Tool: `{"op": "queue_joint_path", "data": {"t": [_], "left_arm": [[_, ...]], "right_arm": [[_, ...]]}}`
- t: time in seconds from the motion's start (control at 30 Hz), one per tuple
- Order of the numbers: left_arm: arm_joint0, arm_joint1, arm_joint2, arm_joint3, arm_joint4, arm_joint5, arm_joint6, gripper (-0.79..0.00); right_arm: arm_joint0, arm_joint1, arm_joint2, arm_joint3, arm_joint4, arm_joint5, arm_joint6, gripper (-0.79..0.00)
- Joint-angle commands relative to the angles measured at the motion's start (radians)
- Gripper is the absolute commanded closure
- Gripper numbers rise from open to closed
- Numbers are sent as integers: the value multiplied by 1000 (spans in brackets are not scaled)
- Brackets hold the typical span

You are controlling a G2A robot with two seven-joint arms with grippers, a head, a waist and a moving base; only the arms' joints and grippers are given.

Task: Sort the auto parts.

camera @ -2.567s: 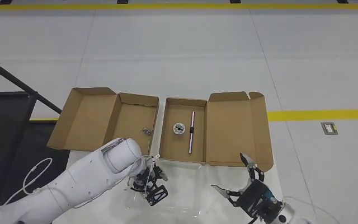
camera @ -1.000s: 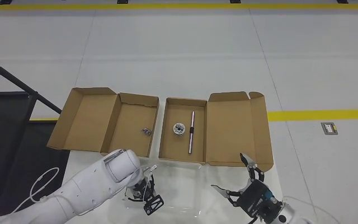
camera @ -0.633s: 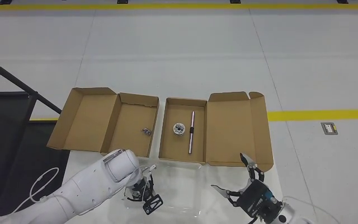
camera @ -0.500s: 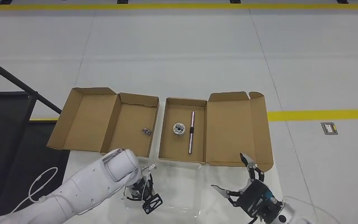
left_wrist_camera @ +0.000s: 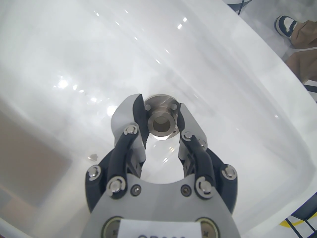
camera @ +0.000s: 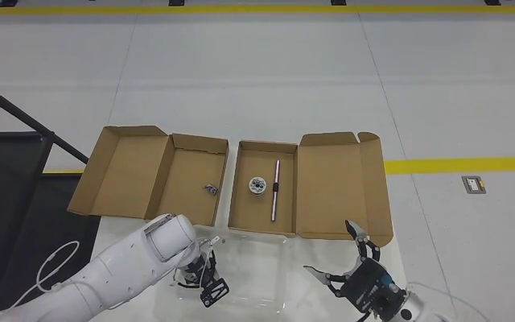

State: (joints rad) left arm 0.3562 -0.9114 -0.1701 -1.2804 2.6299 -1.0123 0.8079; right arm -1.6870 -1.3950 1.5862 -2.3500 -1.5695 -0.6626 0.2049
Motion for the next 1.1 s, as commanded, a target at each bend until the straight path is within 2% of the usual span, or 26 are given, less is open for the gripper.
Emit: {"op": "queue_joint_path", "data": {"t": [0.0, 0.07, 0.27, 0.4, 0.5, 0.63, 0.9, 1.07], "left_arm": [[-1, -1, 0, 1, 2, 0, 0, -179], [-4, -2, 0, 0, 7, 0, 0, 0], [-25, 3, 0, -26, -8, 0, 0, 0], [-60, 23, -1, -76, -67, 0, -2, 0], [-80, 53, -23, -141, -121, 0, -25, 0], [-73, 111, -98, -245, -193, 1, -92, 0], [54, 263, -329, -393, -305, 33, -309, 0], [54, 263, -329, -393, -305, 33, -309, 0]], "right_arm": [[0, 0, 0, 0, 0, 0, 0, -785], [0, 0, 0, 0, 0, 0, 0, -785], [0, 0, 0, 0, 0, 0, 0, -785], [0, 0, 0, 0, 0, 0, 0, -785], [0, 0, 0, 0, 0, 0, 0, -785], [0, 0, 0, 0, 0, 0, 0, -785], [0, 0, 0, 0, 0, 0, 0, -785], [0, 0, 0, 0, 0, 0, 0, -785]]}}
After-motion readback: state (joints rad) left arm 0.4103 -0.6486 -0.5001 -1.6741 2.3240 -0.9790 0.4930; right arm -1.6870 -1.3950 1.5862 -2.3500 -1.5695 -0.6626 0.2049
